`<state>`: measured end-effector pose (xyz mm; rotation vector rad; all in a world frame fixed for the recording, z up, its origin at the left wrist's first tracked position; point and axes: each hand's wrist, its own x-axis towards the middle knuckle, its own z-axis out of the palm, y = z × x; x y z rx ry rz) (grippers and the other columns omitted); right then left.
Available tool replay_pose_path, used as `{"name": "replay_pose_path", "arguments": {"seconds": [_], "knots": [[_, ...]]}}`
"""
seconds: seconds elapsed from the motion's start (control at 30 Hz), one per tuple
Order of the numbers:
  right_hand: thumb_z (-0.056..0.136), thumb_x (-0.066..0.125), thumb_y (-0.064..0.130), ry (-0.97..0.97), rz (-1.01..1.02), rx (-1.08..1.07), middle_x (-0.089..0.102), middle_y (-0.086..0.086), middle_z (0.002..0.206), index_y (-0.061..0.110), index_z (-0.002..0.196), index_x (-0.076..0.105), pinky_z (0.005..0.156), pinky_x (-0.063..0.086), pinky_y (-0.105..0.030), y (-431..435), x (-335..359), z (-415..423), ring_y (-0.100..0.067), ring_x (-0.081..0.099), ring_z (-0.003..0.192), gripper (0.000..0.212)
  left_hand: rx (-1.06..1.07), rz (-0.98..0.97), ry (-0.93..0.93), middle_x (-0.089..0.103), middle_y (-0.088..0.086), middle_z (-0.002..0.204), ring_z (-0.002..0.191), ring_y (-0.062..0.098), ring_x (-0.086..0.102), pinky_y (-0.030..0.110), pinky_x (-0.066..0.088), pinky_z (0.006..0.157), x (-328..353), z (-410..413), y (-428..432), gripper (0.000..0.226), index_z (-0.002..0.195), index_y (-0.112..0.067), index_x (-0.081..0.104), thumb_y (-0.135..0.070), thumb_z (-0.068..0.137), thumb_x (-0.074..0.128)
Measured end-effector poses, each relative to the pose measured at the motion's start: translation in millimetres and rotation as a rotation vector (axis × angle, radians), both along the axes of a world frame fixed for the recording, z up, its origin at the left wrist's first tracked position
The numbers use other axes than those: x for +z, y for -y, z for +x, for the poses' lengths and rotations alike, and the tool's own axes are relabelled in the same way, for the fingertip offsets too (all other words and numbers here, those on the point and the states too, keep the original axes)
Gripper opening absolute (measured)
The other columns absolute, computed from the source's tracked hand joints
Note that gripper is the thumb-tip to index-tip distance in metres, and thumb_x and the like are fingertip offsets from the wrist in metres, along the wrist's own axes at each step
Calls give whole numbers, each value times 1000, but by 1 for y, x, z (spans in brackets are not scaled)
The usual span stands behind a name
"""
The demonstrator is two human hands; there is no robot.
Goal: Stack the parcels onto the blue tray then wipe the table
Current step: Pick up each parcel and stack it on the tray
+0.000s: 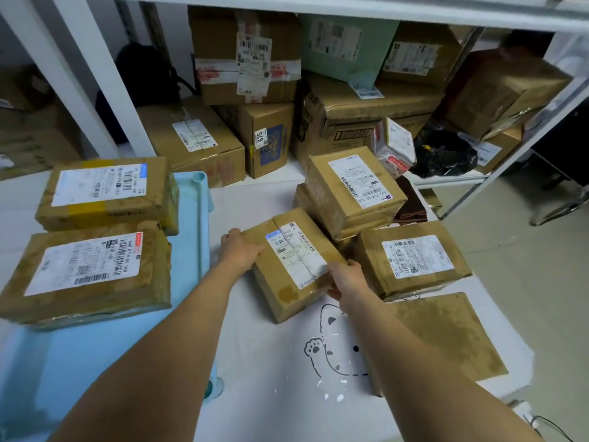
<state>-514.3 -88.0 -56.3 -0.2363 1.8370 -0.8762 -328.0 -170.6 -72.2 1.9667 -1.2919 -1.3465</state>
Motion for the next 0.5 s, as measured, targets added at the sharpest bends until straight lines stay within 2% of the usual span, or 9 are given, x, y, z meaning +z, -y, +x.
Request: {"name": "replay_pose_path", "arguments": {"seconds": [0.07, 0.1, 0.17, 0.23, 0.27, 0.3, 0.33, 0.4, 0.5], "knots": [[87, 58, 13, -26, -31, -22, 50, -16, 129, 19, 149, 19, 72, 50, -34, 1, 2, -2, -27, 53, 99, 73, 25, -22, -56, 52, 15, 123, 84, 30, 63, 36, 58, 66, 7, -2, -4, 52, 122, -7, 51, -21, 72, 62], [84, 61, 12, -43, -45, -36, 50, -17, 128, 17, 148, 19, 78, 52, -36, -2, 8, -3, -28, 54, 102, 77, 47, -44, -76, 52, 15, 127, 77, 28, 61, 33, 56, 61, 13, -2, -7, 48, 127, -9, 51, -15, 79, 56], [77, 68, 12, -48, -53, -73, 53, -18, 124, 9, 143, 26, 88, 53, -43, -8, 21, -3, -31, 57, 106, 78, 98, -103, -117, 49, 11, 134, 83, 28, 58, 33, 53, 64, 26, -3, -13, 52, 137, -12, 45, -1, 87, 42], [73, 70, 10, -15, -77, -115, 60, -18, 108, 0, 125, 44, 74, 56, -38, -13, 34, -6, -28, 62, 91, 59, 121, -183, -103, 48, 6, 137, 106, 28, 57, 35, 52, 82, 41, -2, -17, 55, 137, -15, 47, 6, 87, 40], [75, 68, 8, -14, -86, -119, 62, -17, 94, -1, 109, 51, 65, 54, -34, -17, 42, -7, -25, 61, 78, 39, 112, -217, -91, 49, 4, 137, 114, 27, 54, 34, 50, 90, 48, -1, -20, 55, 135, -17, 50, 6, 86, 44], [79, 65, 5, 0, -93, -109, 60, -13, 82, 1, 94, 55, 60, 50, -32, -22, 52, -7, -21, 57, 68, 18, 102, -248, -101, 50, 4, 136, 118, 26, 52, 33, 47, 94, 56, 0, -23, 55, 133, -19, 52, 6, 84, 51], [82, 62, 5, 15, -97, -98, 58, -10, 76, 4, 83, 55, 59, 48, -30, -26, 58, -8, -19, 54, 63, 7, 93, -274, -119, 51, 4, 134, 119, 26, 51, 33, 45, 98, 61, 1, -25, 54, 130, -20, 55, 4, 82, 57], [86, 58, 9, 49, -120, -72, 60, -8, 78, 7, 82, 58, 60, 48, -29, -32, 66, -12, -18, 54, 65, 4, 87, -306, -155, 52, 4, 129, 120, 26, 48, 40, 41, 104, 75, 4, -29, 51, 125, -25, 59, -1, 79, 66], [87, 56, 16, 94, -169, -40, 60, -7, 81, 11, 89, 59, 60, 43, -26, -44, 82, -14, -16, 52, 67, 6, 65, -306, -254, 55, 6, 122, 115, 25, 52, 42, 43, 102, 96, 5, -35, 49, 127, -29, 54, -8, 84, 65]]}}
